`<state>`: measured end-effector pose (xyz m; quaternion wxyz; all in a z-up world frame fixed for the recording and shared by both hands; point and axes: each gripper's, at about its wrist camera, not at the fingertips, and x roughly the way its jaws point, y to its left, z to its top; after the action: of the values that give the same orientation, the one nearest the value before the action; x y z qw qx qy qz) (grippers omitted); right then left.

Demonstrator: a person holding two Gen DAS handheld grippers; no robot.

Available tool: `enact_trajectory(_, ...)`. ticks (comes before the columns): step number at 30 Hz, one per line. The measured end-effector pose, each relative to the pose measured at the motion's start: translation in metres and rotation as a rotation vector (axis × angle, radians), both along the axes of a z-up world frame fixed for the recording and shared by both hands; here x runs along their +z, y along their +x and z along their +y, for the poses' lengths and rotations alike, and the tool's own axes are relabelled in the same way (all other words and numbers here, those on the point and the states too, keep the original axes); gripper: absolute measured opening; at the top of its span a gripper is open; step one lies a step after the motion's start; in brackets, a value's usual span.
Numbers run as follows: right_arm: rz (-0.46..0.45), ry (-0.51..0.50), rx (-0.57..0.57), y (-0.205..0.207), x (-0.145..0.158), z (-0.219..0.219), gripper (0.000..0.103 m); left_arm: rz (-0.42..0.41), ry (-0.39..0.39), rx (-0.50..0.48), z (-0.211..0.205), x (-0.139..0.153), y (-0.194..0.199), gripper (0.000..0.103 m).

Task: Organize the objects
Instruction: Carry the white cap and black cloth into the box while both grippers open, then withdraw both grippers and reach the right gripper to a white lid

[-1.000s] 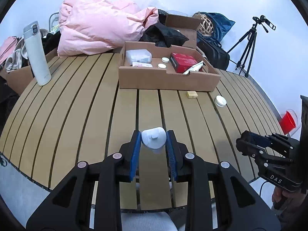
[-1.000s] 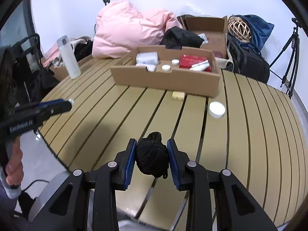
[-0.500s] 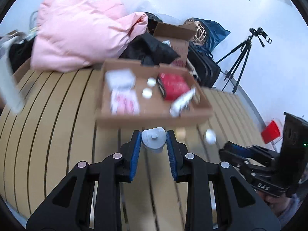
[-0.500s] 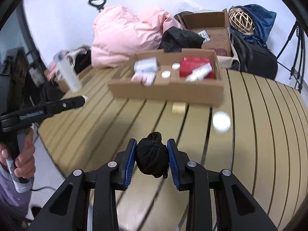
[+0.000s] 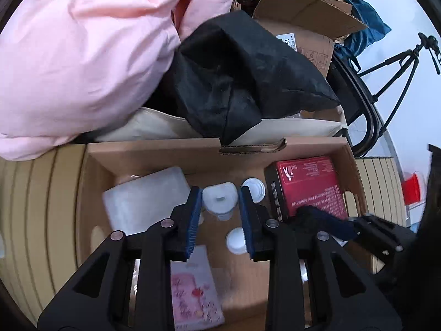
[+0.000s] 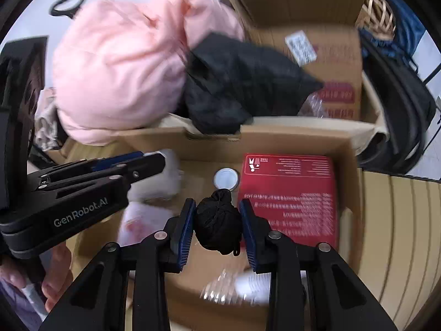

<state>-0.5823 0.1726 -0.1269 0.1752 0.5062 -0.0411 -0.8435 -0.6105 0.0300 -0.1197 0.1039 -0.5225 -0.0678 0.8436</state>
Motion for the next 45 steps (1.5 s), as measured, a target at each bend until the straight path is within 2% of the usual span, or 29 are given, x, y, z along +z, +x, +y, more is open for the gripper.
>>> enact_trajectory(1,-0.011,-0.004,0.01,-0.005,-0.005,-0.004,0.038,0.016,-0.004,-0.005,0.0,0.0,0.001,0.049)
enact_trajectory(2,-0.019,0.014,0.033,-0.01,-0.011,-0.01,0.04,0.04,-0.011,-0.011,0.0,0.001,0.003,0.056)
enact_trajectory(4,0.018,0.073,0.04,-0.01,-0.012,-0.017,0.048,0.083,-0.022,-0.03,0.0,0.008,0.008,0.06)
enact_trajectory(6,0.06,0.072,0.058,-0.009,-0.007,-0.019,0.091,0.098,-0.028,-0.036,-0.005,0.016,0.014,0.06)
enact_trajectory(10,0.126,0.04,0.05,0.01,0.017,-0.009,0.092,0.162,-0.062,-0.019,-0.02,0.051,0.049,0.064)
enact_trajectory(11,0.148,0.041,0.043,0.021,0.029,-0.004,0.092,0.181,-0.065,-0.016,-0.025,0.061,0.065,0.07)
enact_trajectory(15,0.196,0.009,0.063,0.085,0.058,0.016,0.092,0.301,-0.099,0.009,-0.046,0.088,0.162,0.078)
enact_trajectory(19,0.192,0.032,0.101,0.164,0.057,0.026,0.092,0.358,-0.139,0.008,-0.051,0.1,0.25,0.081)
enact_trajectory(20,0.19,0.049,0.104,0.191,0.055,0.028,0.092,0.381,-0.157,-0.005,-0.049,0.103,0.269,0.086)
enact_trajectory(23,0.188,0.103,0.119,0.249,0.046,0.032,0.092,0.45,-0.236,-0.013,-0.046,0.105,0.335,0.087)
enact_trajectory(25,0.199,0.138,0.117,0.282,0.042,0.036,0.092,0.456,-0.228,-0.003,-0.049,0.105,0.365,0.087)
enact_trajectory(28,0.198,0.158,0.108,0.328,0.04,0.042,0.092,0.443,-0.155,0.026,-0.059,0.105,0.408,0.087)
enact_trajectory(31,0.196,0.143,0.111,0.362,0.045,0.043,0.092,0.43,-0.127,0.04,-0.059,0.103,0.433,0.088)
enact_trajectory(37,0.253,0.144,0.09,0.399,0.065,0.044,0.092,0.428,-0.178,0.015,-0.042,0.101,0.465,0.088)
enact_trajectory(43,0.259,0.162,0.035,0.414,0.063,0.057,0.092,0.399,-0.145,0.017,-0.032,0.095,0.466,0.088)
enact_trajectory(45,0.256,0.159,0.023,0.415,0.058,0.065,0.092,0.395,-0.158,0.02,-0.023,0.088,0.457,0.088)
